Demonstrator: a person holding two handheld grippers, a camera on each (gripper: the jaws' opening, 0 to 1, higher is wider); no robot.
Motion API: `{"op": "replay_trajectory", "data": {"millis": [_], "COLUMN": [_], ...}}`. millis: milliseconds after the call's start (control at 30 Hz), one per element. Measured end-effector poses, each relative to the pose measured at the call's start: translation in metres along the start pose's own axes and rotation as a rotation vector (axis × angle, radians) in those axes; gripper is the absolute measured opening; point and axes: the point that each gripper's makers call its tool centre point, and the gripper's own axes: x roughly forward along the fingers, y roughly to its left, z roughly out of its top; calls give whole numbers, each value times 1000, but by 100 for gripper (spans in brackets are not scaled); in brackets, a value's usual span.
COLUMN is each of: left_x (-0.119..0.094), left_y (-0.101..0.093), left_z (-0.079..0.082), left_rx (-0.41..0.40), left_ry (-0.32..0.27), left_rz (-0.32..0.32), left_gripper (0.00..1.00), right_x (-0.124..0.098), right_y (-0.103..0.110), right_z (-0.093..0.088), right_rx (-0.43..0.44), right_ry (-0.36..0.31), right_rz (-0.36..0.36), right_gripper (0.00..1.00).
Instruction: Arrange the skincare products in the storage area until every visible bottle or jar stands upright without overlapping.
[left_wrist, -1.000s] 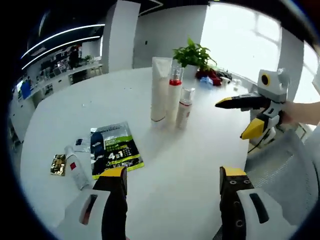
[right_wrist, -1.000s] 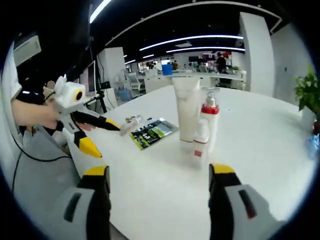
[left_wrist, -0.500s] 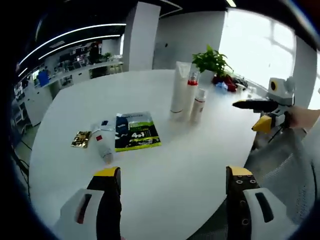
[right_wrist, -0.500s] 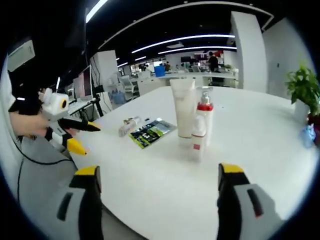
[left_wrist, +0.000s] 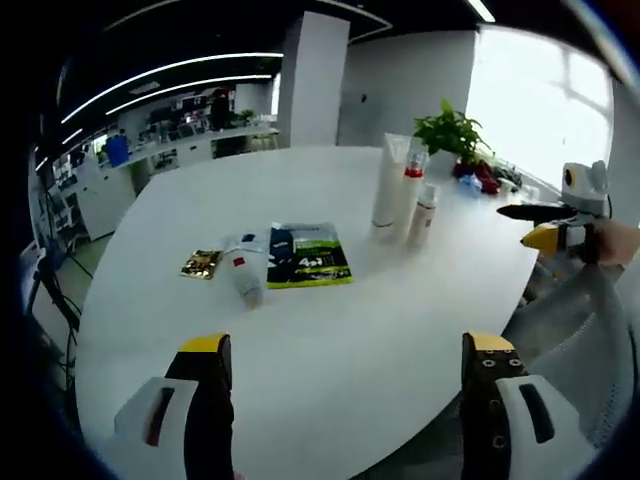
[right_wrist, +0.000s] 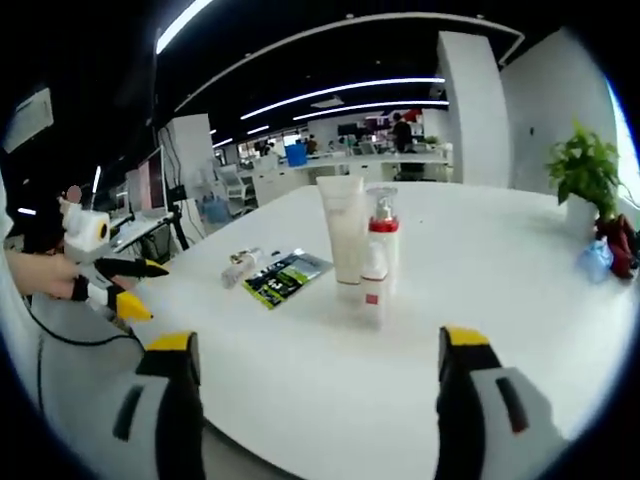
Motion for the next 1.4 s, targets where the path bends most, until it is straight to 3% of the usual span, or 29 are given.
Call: {"op": "replay_trajectory", "data": {"millis": [633,867,1000,1233,1400], "left_x": [15,28,37,58,73], "left_y": [20,36,47,63,69], "left_z": [4,-1,-6,8,6], "left_rx": [-10,-24,-72,-68,-53], "left_ry": [24,69,116,125,184], "left_rz": [47,73,88,110,106], "left_gripper": [94,93,94,92,91], "right_x": [2,4,4,6,7], "right_y": [0,0,-2,1,-2], "right_z": [-4,-7,-8,-11,-15], "right_rx": [-1,-13,-29,-37,-30], "right_ry": [16,32,41,60,72], "right_rz": [-3,-4,-17,-7,-14], "right_gripper": [100,100,100,98,98]}}
